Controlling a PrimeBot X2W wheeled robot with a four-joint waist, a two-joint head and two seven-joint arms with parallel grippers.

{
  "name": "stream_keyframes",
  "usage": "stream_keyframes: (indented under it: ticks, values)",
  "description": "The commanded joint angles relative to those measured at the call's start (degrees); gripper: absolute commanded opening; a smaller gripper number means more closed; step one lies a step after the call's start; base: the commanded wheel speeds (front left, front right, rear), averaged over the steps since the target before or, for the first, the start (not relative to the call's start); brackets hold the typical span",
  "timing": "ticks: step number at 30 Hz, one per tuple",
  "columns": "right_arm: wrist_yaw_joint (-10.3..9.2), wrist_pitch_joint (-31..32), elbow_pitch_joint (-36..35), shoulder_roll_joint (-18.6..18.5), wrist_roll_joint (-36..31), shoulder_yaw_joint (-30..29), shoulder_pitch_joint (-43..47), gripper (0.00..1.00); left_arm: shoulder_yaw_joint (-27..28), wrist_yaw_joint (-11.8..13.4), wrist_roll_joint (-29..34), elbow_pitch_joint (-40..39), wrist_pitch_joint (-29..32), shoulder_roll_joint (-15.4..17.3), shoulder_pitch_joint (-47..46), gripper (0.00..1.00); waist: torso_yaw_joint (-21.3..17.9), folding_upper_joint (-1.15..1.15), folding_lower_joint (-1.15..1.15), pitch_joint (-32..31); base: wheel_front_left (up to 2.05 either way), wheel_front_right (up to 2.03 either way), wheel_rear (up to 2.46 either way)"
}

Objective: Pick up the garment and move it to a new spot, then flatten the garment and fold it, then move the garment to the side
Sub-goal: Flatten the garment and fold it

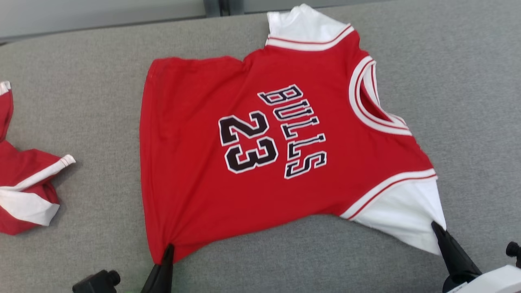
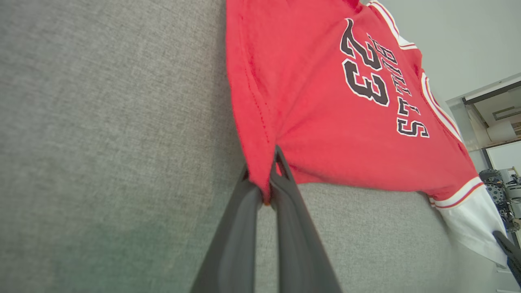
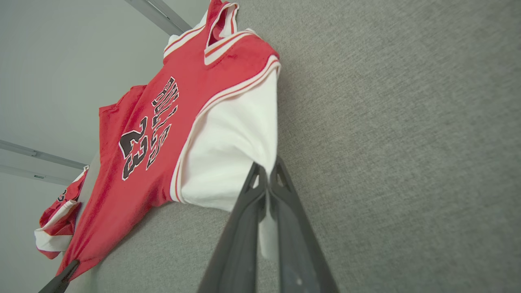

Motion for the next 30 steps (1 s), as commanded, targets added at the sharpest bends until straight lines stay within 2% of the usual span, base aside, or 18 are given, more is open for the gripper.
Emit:
stream_keyframes:
  ticks: [1, 6, 10, 13, 16, 23, 27, 30]
  values:
    - [0.03, -0.7, 0.0, 0.2, -0.7, 0.0, 1.4, 0.0, 0.5, 0.8, -0.2, -1.1, -0.8, -0.2, 2.1, 0.0, -4.1, 0.0, 0.01, -7.0, 0.0, 0.0, 0.0]
    - [0.03, 0.0, -1.4, 0.2, -1.3, -0.2, 1.3, 0.0, 0.0, 2.3, -0.4, -5.7, 0.1, 0.1, 4.0, 0.0, -4.2, 0.0, 0.01, -5.9, 0.0, 0.0, 0.0]
    - [0.03, 3.0, -1.5, -1.2, -3.6, -0.3, -5.0, 0.0, 0.3, 3.8, 0.7, -7.6, 3.1, 1.9, -0.6, 0.0, -4.3, 0.0, 0.01, -4.0, 0.0, 0.0, 0.0]
    - [0.03, 8.3, -0.2, -2.3, -5.8, 1.0, -11.5, 0.0, 1.1, 4.9, 0.2, -8.3, 6.1, 2.5, -5.1, 0.0, -3.9, 0.0, 0.01, -2.1, 0.0, 0.0, 0.0]
    - [0.03, 14.3, 1.7, -3.0, -8.2, 3.0, -17.5, 0.0, 1.3, 5.5, 0.5, -7.2, 9.0, 3.5, -10.2, 0.0, -2.8, 0.0, 0.01, -0.4, 0.0, 0.0, 0.0]
    - [0.03, 24.9, 7.5, -2.9, -13.9, 3.4, -32.4, 0.0, 2.4, 5.8, 0.2, -2.0, 13.4, 4.1, -21.0, 0.0, 0.2, 0.0, 0.01, 3.8, 0.0, 0.0, 0.0]
    - [0.03, 30.1, 10.6, -2.5, -15.7, 4.5, -39.1, 0.0, 1.4, 5.0, -0.2, 1.5, 15.6, 3.6, -25.6, 0.0, 1.7, 0.0, 0.01, 5.8, 0.0, 0.0, 0.0]
    - [0.03, 31.7, 12.7, -2.6, -18.0, 4.7, -43.0, 0.0, 0.1, 4.3, 0.8, 4.4, 16.8, 3.5, -28.7, 0.0, 2.7, 0.0, 0.01, 7.1, 0.0, 0.0, 0.0]
